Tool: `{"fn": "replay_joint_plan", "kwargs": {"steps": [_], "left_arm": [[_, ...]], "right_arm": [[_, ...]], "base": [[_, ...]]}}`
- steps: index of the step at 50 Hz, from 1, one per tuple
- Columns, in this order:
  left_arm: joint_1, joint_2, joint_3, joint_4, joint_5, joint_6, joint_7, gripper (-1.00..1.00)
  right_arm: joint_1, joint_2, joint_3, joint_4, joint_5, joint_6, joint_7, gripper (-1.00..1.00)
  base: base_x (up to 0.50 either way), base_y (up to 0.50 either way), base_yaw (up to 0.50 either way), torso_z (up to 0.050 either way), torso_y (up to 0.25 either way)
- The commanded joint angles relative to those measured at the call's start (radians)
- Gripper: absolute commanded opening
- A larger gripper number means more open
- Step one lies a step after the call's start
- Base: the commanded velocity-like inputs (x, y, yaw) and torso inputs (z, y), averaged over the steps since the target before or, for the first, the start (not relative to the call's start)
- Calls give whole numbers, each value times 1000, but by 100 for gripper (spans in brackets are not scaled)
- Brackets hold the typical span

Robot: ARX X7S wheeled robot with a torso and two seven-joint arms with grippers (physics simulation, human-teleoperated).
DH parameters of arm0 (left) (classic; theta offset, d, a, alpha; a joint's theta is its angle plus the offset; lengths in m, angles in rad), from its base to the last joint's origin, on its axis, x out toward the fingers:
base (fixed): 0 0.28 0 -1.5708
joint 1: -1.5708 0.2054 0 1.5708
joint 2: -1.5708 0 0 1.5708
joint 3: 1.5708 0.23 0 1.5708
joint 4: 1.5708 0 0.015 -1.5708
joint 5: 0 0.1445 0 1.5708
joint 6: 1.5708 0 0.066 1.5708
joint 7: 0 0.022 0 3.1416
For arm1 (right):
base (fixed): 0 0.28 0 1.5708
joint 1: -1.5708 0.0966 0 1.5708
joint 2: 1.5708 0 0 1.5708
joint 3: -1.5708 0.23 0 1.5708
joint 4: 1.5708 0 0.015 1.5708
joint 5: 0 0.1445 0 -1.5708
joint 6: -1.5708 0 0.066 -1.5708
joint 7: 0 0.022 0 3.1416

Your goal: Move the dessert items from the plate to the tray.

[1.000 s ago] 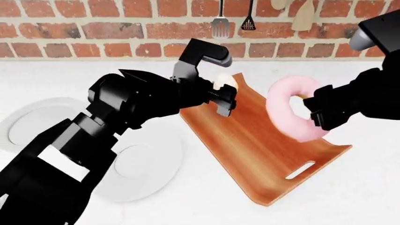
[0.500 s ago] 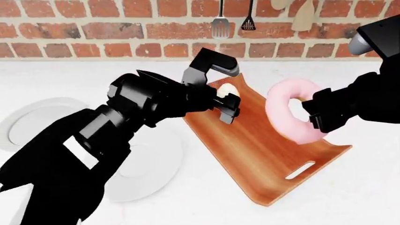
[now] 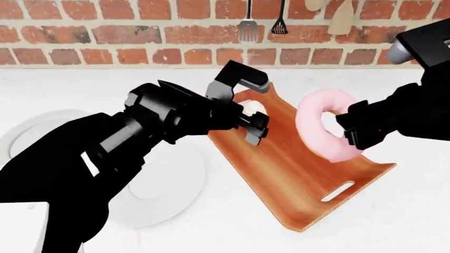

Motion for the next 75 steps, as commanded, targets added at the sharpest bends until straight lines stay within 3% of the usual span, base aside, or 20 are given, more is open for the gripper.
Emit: {"fn": "replay_joint_plan", "kwargs": {"steps": [1,20,30,36,44,51,61,75], "left_arm": [[0,2,32,-8,-40,11,-14,100],[-62,0,11,-19,-78,35,14,100],[-149,-267,-93,438,-167,26,-250,100],[-165,-370,-116,554,-187,19,-319,100],[-189,-536,-147,772,-180,40,-519,100],[-182,-665,-202,911,-189,99,-619,100],[-140,-761,-252,1023,-123,224,-718,100],[-109,-791,-273,1030,-119,270,-731,100]], "right_arm": [[-9,-3,2,1,-16,-6,-14,-100],[-5,-15,2,8,-22,-1,-18,-100],[-5,-21,-2,9,-25,6,-16,-100],[-7,-21,-2,8,-25,4,-13,-100],[-25,-45,-12,32,-49,-8,-28,-100],[-39,-80,-26,61,-79,-12,-49,-100],[-62,-153,-62,128,-136,-8,-89,-100],[-87,-231,-94,233,-204,-30,-157,-100]], "base": [[0,0,0,0,0],[0,0,0,0,0],[0,0,0,0,0],[0,0,0,0,0],[0,0,0,0,0],[0,0,0,0,0],[0,0,0,0,0],[0,0,0,0,0]]}}
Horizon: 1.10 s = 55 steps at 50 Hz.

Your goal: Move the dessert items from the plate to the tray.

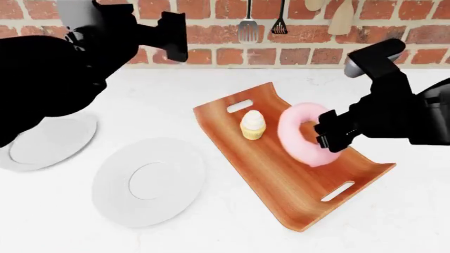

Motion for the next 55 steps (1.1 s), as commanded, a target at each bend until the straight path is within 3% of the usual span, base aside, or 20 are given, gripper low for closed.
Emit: {"fn": "replay_joint_plan", "kwargs": {"steps": [1,53,54,55], "left_arm": [[26,-48,-25,37,11,51,-36,100],[74,-59,-49,16,-2,83,-8,100],[74,-59,-49,16,-2,82,-8,100],[75,-59,-49,16,-2,82,-8,100]], "right_arm": [[-23,-60,-22,73,-58,-16,-55,-100],[-104,-140,-83,159,-147,-57,-118,-100],[-104,-140,-81,161,-146,-58,-117,100],[-103,-140,-81,161,-145,-58,-116,100]], "base": [[0,0,0,0,0],[0,0,0,0,0],[0,0,0,0,0],[0,0,0,0,0]]}}
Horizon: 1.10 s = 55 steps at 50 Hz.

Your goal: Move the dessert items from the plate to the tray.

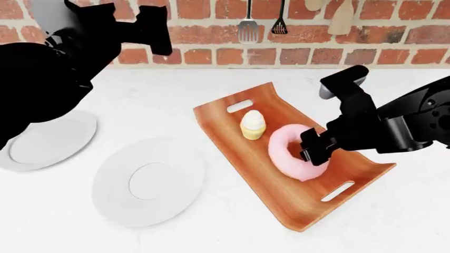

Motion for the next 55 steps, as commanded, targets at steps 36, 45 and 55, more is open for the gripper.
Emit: {"fn": "replay_joint_plan", "kwargs": {"steps": [36,45,55], "left_arm": [[16,-74,-9,87,6,-16,-41,100],[-24,-165,-18,193,-21,-74,-90,100],[-32,-231,-30,234,-38,-91,-110,100]], "right_arm": [[205,184,189,-212,136,-17,188,100],[191,280,241,-327,132,-104,247,100],[162,351,267,-398,130,-160,260,100]], "base": [[0,0,0,0,0],[0,0,0,0,0],[0,0,0,0,204]]}}
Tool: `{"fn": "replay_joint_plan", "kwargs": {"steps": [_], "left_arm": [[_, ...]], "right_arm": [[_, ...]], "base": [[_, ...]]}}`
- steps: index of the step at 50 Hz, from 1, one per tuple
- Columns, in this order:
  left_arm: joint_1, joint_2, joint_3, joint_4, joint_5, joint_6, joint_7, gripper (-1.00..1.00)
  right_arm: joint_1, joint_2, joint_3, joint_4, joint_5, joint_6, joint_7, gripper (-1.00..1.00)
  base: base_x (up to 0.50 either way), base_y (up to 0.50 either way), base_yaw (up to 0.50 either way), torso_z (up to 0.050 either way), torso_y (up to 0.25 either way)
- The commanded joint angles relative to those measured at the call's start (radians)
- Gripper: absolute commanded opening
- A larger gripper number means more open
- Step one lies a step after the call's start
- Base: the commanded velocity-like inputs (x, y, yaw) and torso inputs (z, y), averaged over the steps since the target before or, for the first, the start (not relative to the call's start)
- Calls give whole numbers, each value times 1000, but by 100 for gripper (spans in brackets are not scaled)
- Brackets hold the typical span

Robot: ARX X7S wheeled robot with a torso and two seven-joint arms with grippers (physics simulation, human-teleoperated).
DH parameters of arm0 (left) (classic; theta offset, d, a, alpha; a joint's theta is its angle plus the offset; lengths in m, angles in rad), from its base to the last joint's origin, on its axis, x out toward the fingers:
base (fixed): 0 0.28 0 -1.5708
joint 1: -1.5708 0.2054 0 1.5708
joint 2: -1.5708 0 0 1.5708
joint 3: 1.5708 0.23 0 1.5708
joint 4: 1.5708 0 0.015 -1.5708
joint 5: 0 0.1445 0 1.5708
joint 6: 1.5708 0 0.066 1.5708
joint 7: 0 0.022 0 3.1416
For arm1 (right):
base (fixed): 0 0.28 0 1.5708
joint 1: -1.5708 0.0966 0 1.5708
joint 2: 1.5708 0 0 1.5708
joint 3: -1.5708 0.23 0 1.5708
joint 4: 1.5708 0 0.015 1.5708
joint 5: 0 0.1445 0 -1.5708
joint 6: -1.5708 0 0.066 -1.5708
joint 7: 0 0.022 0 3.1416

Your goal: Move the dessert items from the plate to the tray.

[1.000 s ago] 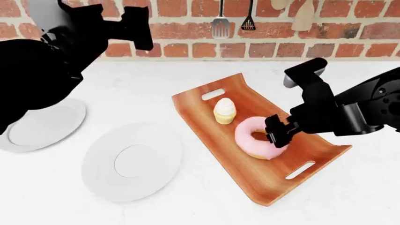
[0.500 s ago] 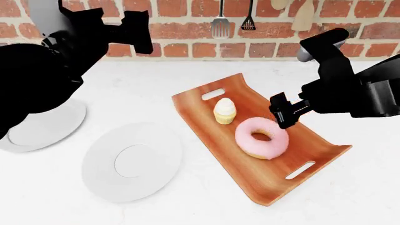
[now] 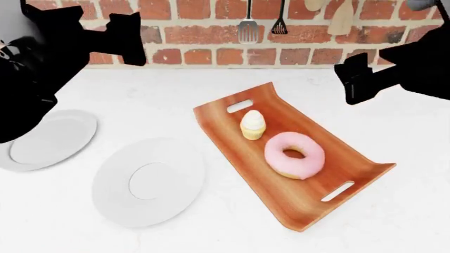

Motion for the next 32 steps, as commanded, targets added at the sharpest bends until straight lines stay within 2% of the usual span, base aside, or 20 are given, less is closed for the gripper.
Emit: {"fn": "replay_joint_plan", "kwargs": {"steps": [1,10,22,32], "left_arm": [[-16,-75,-11,61,-18,-28,-30,100],[-31,-104,-20,85,-34,-49,-33,100],[-24,-191,-33,172,-46,-50,-32,100],[-19,-264,-55,239,-56,-25,-51,100]], "right_arm": [[-15,91,44,-100,8,-64,37,100],[-2,141,72,-169,35,-75,61,100],[-56,277,112,-315,26,-196,88,100],[-66,344,138,-380,27,-252,64,100]], "base": [[0,0,0,0,250],[0,0,0,0,240],[0,0,0,0,3],[0,0,0,0,0]]}}
